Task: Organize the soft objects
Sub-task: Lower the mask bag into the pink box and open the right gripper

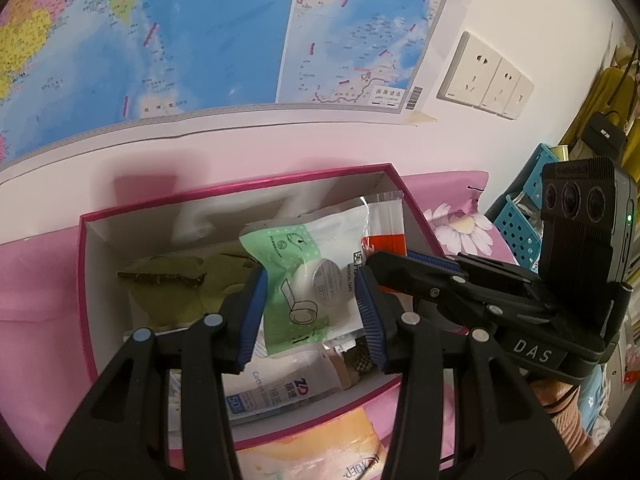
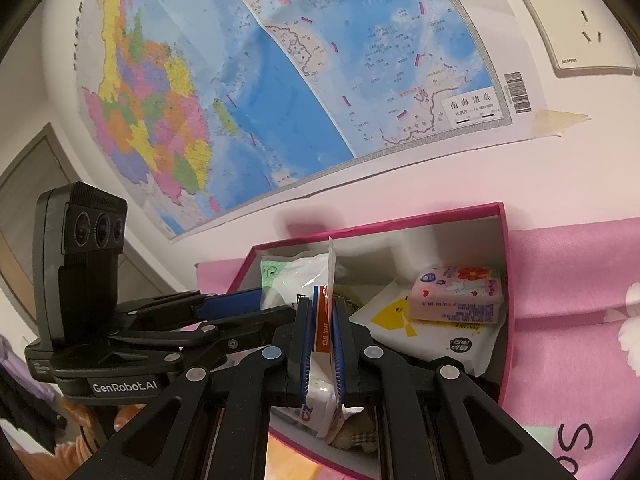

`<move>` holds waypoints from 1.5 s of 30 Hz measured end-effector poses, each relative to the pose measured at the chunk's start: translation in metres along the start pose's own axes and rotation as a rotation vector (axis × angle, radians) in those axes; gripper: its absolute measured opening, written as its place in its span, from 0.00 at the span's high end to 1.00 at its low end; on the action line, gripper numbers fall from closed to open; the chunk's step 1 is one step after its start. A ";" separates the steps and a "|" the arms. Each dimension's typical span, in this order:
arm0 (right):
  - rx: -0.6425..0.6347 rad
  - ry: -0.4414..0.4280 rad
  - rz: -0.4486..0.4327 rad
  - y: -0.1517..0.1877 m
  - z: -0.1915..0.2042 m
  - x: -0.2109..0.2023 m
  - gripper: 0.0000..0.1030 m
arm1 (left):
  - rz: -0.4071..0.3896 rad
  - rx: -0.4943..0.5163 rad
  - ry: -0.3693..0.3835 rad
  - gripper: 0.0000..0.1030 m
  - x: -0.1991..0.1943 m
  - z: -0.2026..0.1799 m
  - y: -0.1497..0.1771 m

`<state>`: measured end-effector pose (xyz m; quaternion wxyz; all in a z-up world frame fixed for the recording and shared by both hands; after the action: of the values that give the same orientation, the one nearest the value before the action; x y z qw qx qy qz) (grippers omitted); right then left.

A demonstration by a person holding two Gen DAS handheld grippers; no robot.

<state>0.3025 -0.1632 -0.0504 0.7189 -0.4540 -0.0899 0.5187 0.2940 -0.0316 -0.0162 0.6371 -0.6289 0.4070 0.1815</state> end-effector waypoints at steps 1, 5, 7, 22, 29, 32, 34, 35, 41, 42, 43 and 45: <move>0.000 0.001 0.001 0.000 -0.001 0.000 0.91 | 0.001 -0.002 0.001 0.54 0.001 0.000 0.000; 0.003 0.006 0.003 -0.001 -0.002 0.001 0.91 | 0.003 -0.007 0.003 0.54 0.003 0.002 -0.001; 0.005 0.008 0.005 -0.001 -0.003 0.002 0.91 | 0.005 -0.011 0.003 0.54 0.003 0.003 -0.001; 0.023 0.017 0.028 -0.002 -0.008 0.016 0.91 | 0.024 -0.041 -0.003 0.54 0.012 0.010 0.000; 0.027 0.028 0.038 -0.003 -0.012 0.021 0.91 | 0.035 -0.049 -0.006 0.54 0.018 0.011 0.001; 0.028 0.041 0.042 -0.003 -0.013 0.024 0.90 | 0.044 -0.054 -0.008 0.54 0.021 0.012 0.001; 0.026 0.047 0.045 -0.003 -0.013 0.025 0.90 | 0.050 -0.060 -0.008 0.54 0.023 0.014 0.002; 0.025 0.050 0.046 -0.003 -0.013 0.026 0.90 | 0.053 -0.062 -0.009 0.54 0.024 0.015 0.001; 0.009 0.072 0.047 -0.003 -0.011 0.029 0.90 | 0.066 -0.068 -0.017 0.54 0.028 0.015 0.002; 0.010 0.073 0.048 -0.003 -0.011 0.030 0.90 | 0.068 -0.069 -0.018 0.54 0.029 0.015 0.002; 0.011 0.074 0.049 -0.003 -0.012 0.030 0.90 | 0.069 -0.069 -0.018 0.54 0.029 0.015 0.002; 0.011 0.079 0.049 -0.004 -0.012 0.031 0.90 | 0.073 -0.072 -0.017 0.54 0.031 0.016 0.003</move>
<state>0.3261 -0.1443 -0.0655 0.7114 -0.4723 -0.0473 0.5183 0.3155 -0.0250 -0.0431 0.6104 -0.6347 0.4174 0.2246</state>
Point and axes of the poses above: each gripper's, at about its wrist camera, not at the fingertips, and x roughly the way its jaws point, z to its left, y to its underside, the point moved 6 cm from there along x, roughly the way its jaws point, and after that the axes turned 7 degrees about x, right-handed, at the moved point
